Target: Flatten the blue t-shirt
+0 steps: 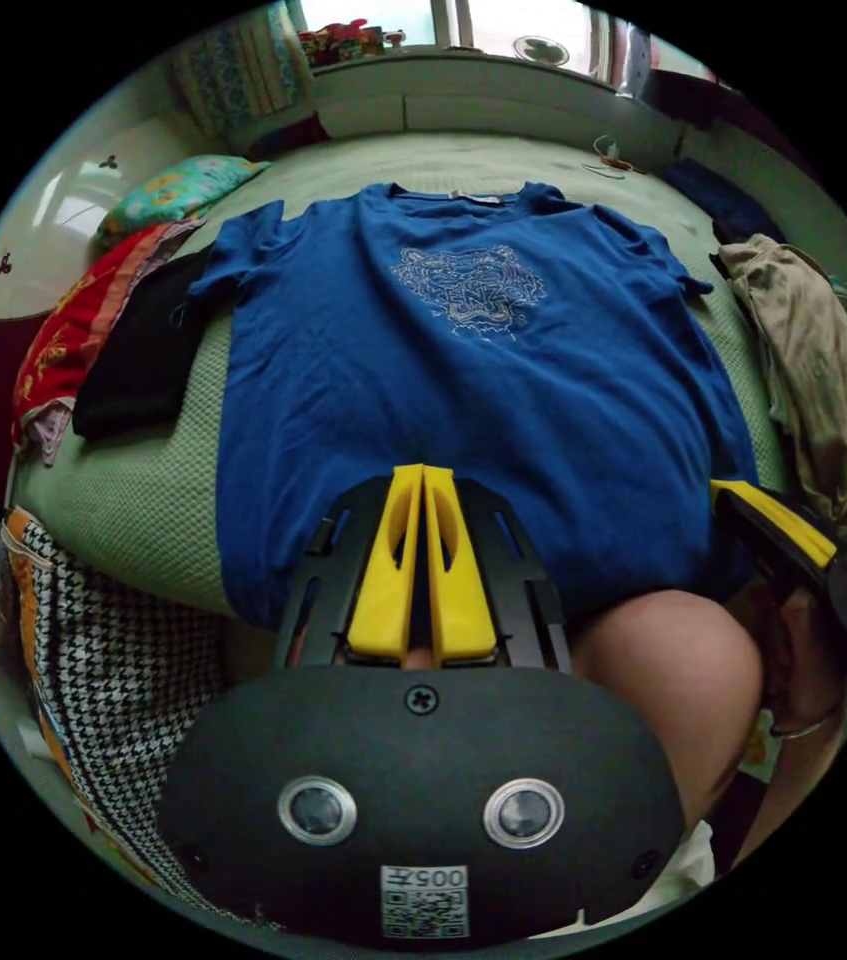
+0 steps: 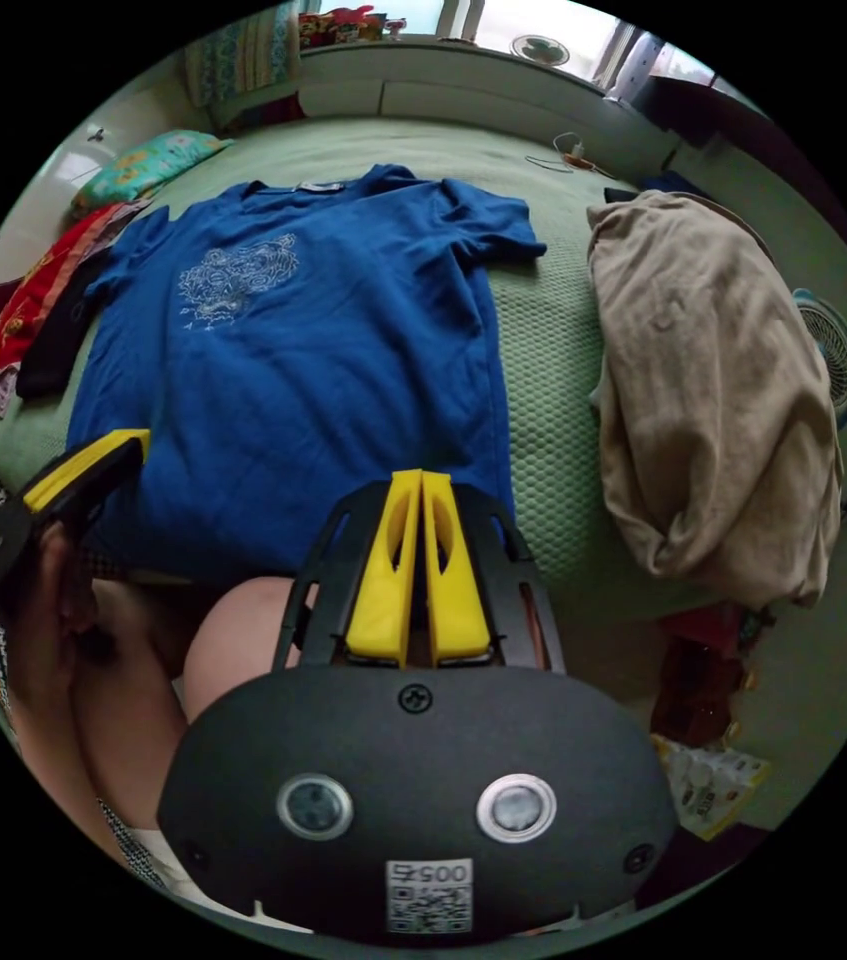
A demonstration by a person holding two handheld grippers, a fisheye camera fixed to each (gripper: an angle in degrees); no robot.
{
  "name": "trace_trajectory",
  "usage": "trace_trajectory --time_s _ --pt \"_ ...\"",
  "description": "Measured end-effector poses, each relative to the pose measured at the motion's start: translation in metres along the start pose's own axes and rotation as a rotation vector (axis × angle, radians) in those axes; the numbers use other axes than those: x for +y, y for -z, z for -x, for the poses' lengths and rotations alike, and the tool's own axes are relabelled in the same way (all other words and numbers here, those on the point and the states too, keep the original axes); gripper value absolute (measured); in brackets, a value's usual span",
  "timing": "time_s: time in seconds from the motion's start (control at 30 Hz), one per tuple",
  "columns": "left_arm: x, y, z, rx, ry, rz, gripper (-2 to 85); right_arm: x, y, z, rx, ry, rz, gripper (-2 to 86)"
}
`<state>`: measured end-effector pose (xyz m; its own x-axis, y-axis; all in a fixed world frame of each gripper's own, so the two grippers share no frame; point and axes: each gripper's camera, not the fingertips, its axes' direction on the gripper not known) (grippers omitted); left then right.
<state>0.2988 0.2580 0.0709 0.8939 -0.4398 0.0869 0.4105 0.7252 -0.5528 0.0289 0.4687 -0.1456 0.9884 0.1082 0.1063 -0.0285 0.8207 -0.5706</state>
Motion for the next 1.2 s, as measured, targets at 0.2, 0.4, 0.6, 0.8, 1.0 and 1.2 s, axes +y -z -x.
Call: trace_trajectory --time_s 0.2,0.4,0.6,0.8,1.0,1.2 --pt "0.000 -0.009 -0.001 0.047 0.014 0.001 -0.7 -0.002 -0.002 0.016 0.017 0.009 -0.019 -1.0" --pt "-0.001 -0.016 -0.006 0.048 0.007 0.003 -0.7 -0.006 -0.003 0.027 0.010 0.009 -0.027 -1.0" --pt "-0.002 -0.023 -0.010 0.043 0.003 0.001 -0.6 -0.010 -0.005 0.036 -0.008 0.003 -0.035 -1.0" --pt "-0.003 -0.029 -0.011 0.051 0.003 0.002 -0.6 -0.015 -0.006 0.047 0.001 0.007 -0.037 -1.0" --pt "-0.004 -0.034 -0.013 0.048 0.004 0.002 -0.6 -0.019 -0.007 0.057 0.003 0.012 -0.040 -1.0" --pt "-0.005 -0.039 -0.014 0.043 0.001 0.001 -0.6 -0.023 -0.008 0.066 0.011 0.019 -0.045 -1.0"
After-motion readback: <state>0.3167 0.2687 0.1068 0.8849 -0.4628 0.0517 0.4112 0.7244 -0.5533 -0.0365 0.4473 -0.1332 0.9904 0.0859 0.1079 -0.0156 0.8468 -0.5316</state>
